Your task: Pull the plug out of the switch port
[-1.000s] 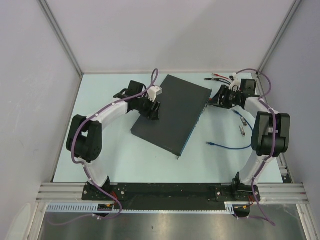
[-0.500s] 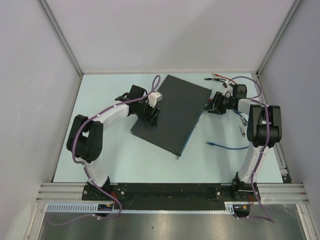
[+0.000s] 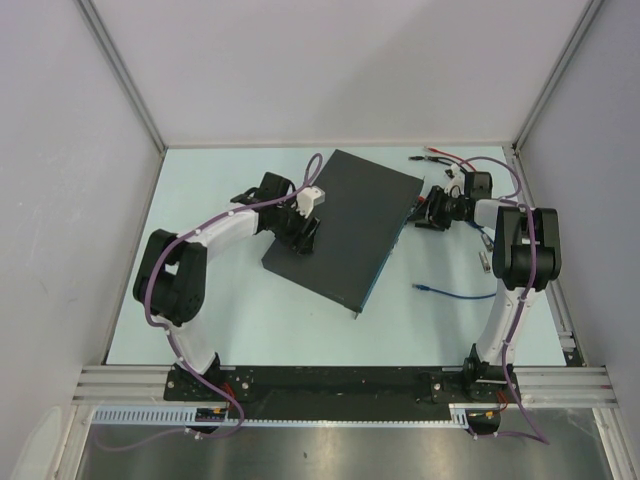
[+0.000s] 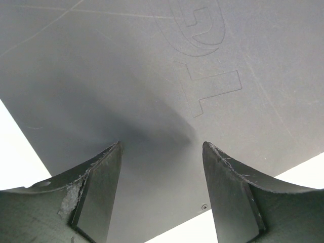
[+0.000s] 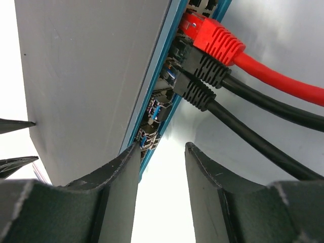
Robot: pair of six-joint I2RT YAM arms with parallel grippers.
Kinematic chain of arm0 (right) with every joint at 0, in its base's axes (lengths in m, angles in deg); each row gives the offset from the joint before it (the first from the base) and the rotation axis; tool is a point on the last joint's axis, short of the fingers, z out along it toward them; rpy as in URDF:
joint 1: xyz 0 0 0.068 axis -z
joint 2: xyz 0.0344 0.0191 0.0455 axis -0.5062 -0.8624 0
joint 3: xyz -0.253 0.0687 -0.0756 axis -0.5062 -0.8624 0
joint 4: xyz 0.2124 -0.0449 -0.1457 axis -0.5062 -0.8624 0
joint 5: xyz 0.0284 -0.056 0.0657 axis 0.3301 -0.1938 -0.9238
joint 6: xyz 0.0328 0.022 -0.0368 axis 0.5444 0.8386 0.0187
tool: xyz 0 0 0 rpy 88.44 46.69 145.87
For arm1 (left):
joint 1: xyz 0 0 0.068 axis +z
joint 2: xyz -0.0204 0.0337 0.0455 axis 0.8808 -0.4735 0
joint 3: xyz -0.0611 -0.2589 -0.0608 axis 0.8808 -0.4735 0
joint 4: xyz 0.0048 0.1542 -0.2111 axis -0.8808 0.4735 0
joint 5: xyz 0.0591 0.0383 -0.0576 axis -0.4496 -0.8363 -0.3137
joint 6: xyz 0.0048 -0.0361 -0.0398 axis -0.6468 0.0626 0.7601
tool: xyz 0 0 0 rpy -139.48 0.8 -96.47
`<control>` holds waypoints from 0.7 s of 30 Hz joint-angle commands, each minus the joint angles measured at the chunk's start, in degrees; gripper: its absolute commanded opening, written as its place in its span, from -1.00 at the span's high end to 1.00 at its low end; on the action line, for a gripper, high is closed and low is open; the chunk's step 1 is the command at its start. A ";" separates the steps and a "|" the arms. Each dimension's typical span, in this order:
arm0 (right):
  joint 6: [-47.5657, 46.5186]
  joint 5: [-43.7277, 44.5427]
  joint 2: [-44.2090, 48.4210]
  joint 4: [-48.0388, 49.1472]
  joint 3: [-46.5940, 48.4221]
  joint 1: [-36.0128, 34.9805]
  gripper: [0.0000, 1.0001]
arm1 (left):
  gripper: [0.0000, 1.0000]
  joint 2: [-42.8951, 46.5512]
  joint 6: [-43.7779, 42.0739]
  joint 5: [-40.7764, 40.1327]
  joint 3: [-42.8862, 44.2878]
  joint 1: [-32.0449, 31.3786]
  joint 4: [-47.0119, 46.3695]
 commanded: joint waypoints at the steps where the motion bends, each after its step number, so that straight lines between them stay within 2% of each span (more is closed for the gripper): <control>1: 0.80 1.00 -1.22 2.31 0.06 0.14 0.10 | -0.40 0.68 -1.25 -0.31 1.22 -0.64 0.15; 3: 1.15 1.26 -1.49 2.57 0.14 -0.03 0.09 | -0.40 0.50 -1.43 -0.48 1.66 -0.91 0.24; 6: 2.47 6.25 -1.23 1.09 0.14 -0.38 0.15 | -0.40 0.24 -1.43 -0.31 1.83 -1.08 0.24; 9: 5.10 16.70 -0.70 -5.31 0.06 -1.18 0.13 | -0.40 -0.02 -1.25 -0.13 1.83 -1.08 0.16; 10: 6.42 23.08 -0.52 -7.16 0.06 -1.18 0.14 | -0.40 -0.02 -0.99 0.22 1.83 -1.17 0.24; 13: 10.90 31.55 1.40 -12.26 -1.43 0.40 0.33 | -0.40 -0.46 -0.46 0.83 2.10 -1.17 -0.11; 14: 11.61 32.97 2.11 -13.41 -1.87 1.88 0.46 | -0.40 -0.64 -0.29 1.01 2.36 -1.17 -0.20; 15: 11.53 34.55 2.90 -14.90 -2.23 2.59 0.51 | -0.40 -0.73 -0.37 1.10 2.45 -1.17 -0.37; 21: 6.01 34.93 11.34 -20.89 -7.23 8.39 0.53 | -0.40 -1.25 0.68 1.89 3.15 -1.17 -1.86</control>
